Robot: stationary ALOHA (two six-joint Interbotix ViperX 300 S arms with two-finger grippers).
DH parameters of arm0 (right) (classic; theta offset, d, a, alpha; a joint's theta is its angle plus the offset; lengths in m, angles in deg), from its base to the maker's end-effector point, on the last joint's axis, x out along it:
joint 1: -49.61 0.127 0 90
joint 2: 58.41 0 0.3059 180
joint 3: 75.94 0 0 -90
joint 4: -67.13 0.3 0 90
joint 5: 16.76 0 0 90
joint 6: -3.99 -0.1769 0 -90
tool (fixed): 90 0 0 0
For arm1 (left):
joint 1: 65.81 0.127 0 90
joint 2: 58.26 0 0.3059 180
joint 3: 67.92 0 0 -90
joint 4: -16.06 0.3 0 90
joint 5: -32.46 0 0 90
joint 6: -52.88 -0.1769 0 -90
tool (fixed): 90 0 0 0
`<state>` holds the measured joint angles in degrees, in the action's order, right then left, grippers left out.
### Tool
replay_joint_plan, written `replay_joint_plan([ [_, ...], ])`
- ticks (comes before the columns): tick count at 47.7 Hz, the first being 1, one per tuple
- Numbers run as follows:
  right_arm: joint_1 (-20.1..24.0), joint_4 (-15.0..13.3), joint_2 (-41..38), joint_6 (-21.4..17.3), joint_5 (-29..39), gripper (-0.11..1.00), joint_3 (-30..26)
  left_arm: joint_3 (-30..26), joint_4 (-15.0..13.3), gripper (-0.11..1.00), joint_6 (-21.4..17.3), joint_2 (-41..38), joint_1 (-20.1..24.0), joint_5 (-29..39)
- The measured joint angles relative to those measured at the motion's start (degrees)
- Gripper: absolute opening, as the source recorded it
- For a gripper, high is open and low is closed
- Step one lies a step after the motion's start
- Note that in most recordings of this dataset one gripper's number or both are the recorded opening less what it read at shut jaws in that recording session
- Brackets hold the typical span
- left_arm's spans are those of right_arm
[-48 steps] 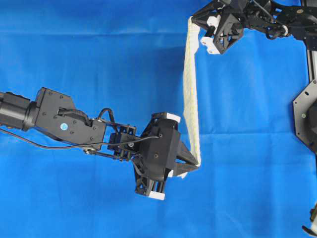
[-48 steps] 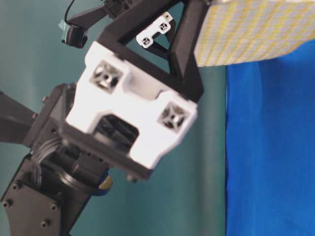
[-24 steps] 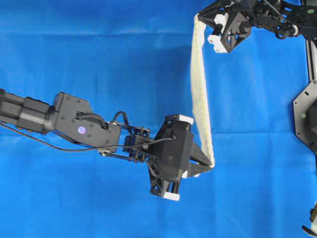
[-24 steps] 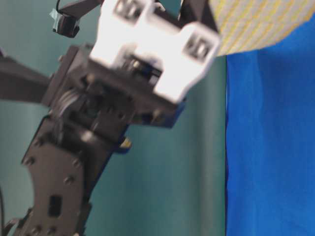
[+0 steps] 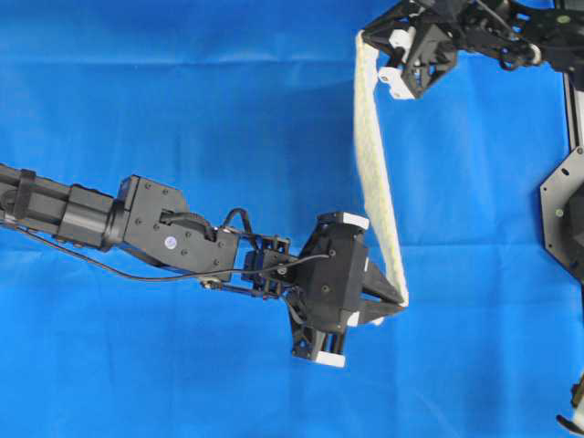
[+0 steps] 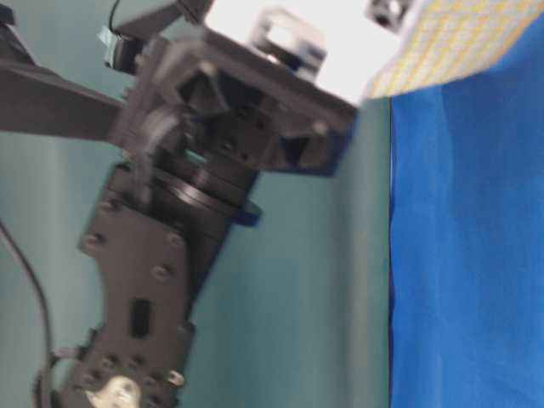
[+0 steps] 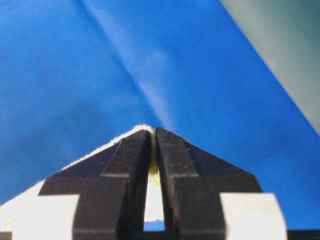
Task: Fold the yellow towel.
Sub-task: 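Lay the strip vertically on the table and open both grippers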
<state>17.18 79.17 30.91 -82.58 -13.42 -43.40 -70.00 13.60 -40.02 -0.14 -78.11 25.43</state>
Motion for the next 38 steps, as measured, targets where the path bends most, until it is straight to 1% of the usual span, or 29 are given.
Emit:
replay_joint_plan([
  [6,0.4,0.0,-3.2,0.1,0.1,0.04,-2.1,3.9,-0.3,0.03,0.3,0.7,0.0,-1.7],
  [20,3.1,0.0,-11.3,0.1,0.0,0.04,-8.3,15.8,-1.2,0.03,1.0,6.2,-1.1,-10.7],
  [23,3.6,0.0,-12.5,0.1,0.0,0.04,-9.7,18.2,-1.5,0.03,2.0,7.2,-1.4,-11.9],
  [29,4.2,0.0,-14.2,0.1,0.0,0.04,-12.0,22.5,-1.6,0.03,5.5,9.3,-1.8,-14.0],
  [34,4.7,0.0,-15.6,0.1,0.0,0.04,-13.5,25.1,-1.6,0.03,7.2,10.6,-2.0,-14.9],
  [38,5.1,0.0,-16.4,0.1,-0.1,0.04,-14.4,26.5,-1.6,0.03,7.7,11.3,-2.2,-15.1],
])
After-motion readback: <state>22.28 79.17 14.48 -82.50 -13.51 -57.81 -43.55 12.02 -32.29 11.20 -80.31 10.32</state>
